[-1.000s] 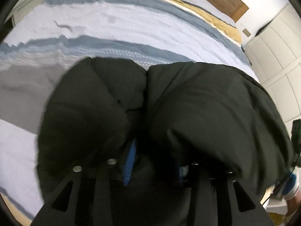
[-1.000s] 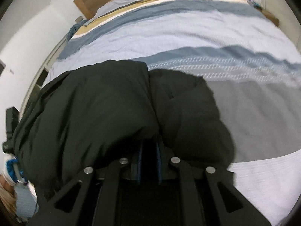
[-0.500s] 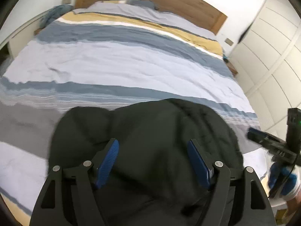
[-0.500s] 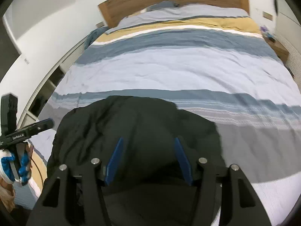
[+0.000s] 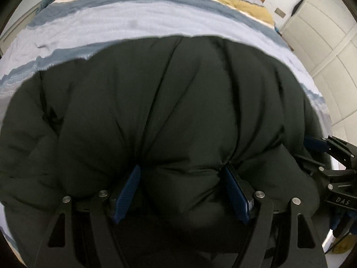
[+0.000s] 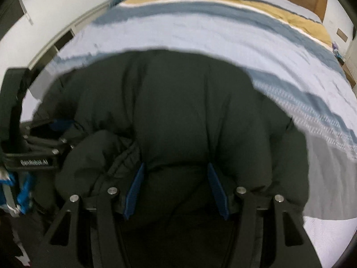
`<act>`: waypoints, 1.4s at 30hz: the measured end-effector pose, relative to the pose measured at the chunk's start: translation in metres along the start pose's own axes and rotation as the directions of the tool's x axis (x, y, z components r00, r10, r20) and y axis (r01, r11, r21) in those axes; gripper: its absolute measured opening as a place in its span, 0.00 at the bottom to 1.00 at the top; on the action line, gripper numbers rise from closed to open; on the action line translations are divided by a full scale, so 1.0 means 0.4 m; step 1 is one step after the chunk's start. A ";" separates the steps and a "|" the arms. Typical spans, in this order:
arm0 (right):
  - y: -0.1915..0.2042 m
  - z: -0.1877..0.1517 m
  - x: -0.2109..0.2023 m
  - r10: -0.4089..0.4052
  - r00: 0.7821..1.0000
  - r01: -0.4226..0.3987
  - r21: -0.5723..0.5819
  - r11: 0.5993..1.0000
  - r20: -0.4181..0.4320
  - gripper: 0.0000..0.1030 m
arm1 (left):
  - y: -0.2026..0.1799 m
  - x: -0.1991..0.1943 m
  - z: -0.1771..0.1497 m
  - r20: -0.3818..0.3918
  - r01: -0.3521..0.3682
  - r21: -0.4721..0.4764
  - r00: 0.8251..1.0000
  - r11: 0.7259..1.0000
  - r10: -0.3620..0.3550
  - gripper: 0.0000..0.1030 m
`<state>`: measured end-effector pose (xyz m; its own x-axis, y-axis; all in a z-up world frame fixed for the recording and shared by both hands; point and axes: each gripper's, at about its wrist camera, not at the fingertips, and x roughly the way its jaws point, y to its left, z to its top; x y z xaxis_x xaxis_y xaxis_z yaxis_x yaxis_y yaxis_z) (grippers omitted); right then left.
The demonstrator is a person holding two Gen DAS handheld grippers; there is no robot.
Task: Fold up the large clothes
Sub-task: 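Fold the hood over the coat toward the hem with both tools and release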
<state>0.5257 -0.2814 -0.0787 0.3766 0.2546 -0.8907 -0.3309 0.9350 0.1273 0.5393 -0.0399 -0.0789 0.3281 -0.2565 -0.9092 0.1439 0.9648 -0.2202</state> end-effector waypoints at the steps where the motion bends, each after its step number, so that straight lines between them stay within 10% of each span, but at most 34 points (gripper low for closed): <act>1: -0.003 -0.002 0.004 0.002 1.000 -0.002 0.009 1.000 0.001 0.54 | -0.002 0.009 0.000 -0.005 -0.008 0.004 1.000 1.000 0.008 0.72; 20: 0.010 -0.051 -0.073 -0.009 1.000 0.010 0.043 0.999 -0.016 0.54 | -0.036 -0.100 -0.085 0.029 -0.091 0.046 0.996 0.995 0.090 0.73; 42: 0.056 -0.219 -0.243 -0.045 0.999 0.045 0.088 0.995 0.001 0.54 | -0.082 -0.342 -0.249 0.156 -0.325 0.042 0.936 0.945 0.315 0.77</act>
<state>0.4059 -0.3068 -0.0273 0.3919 0.2123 -0.8952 -0.2365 0.9636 0.1250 0.3965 -0.0308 0.0175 0.4978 0.0550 -0.8655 0.0680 0.9924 0.1022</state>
